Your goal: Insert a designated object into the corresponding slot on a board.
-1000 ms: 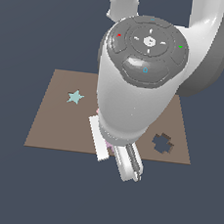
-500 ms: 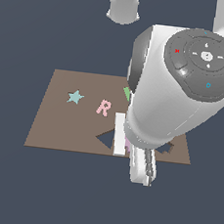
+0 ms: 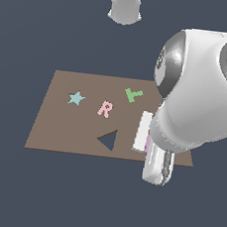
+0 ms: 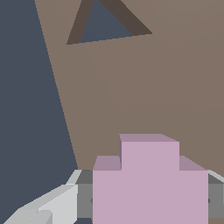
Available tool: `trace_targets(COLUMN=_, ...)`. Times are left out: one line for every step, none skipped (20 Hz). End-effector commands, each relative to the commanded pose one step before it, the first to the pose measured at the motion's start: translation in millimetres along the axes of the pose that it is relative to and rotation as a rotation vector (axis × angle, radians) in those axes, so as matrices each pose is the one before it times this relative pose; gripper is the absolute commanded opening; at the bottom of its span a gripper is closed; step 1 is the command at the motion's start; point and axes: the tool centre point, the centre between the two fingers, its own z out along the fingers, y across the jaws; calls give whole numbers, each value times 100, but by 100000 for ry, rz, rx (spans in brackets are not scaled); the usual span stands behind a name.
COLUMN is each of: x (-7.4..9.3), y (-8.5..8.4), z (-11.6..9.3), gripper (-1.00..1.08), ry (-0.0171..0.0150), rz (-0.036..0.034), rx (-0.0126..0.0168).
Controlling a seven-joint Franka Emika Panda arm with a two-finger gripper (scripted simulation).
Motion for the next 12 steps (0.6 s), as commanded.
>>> trace_targets(x=-967, y=367, z=-8, gripper=-100, ry=-95, rz=6315, rx=-175)
trace_targets(x=-340, y=167, z=10, gripper=-100, ry=-26, rz=2135, rx=-81)
trace_targets(x=-319, y=167, z=9, gripper=-100, ry=-24, rz=2016, rx=-75)
trace_targets(x=-297, y=165, z=8, gripper=-100, ry=-22, rz=1900, rx=-70)
trace_targets(x=-277, y=162, z=7, gripper=-100, ry=-20, rz=1782, rx=-65)
trace_targets(x=-256, y=157, z=6, gripper=-100, ry=-19, rz=1666, rx=-61)
trace_targets(x=-236, y=151, z=5, gripper=-100, ry=-17, rz=1549, rx=-56)
trace_targets(x=-217, y=145, z=4, gripper=-100, ry=-16, rz=1433, rx=-51)
trace_targets(x=-197, y=136, z=4, gripper=-100, ry=-14, rz=1318, rx=-47)
trace_targets(x=-180, y=129, z=3, gripper=-100, ry=-13, rz=1199, rx=-43)
trace_targets(x=-160, y=118, z=3, gripper=-100, ry=-11, rz=1087, rx=-38)
trace_targets(x=-143, y=108, z=2, gripper=-100, ry=-10, rz=971, rx=-34)
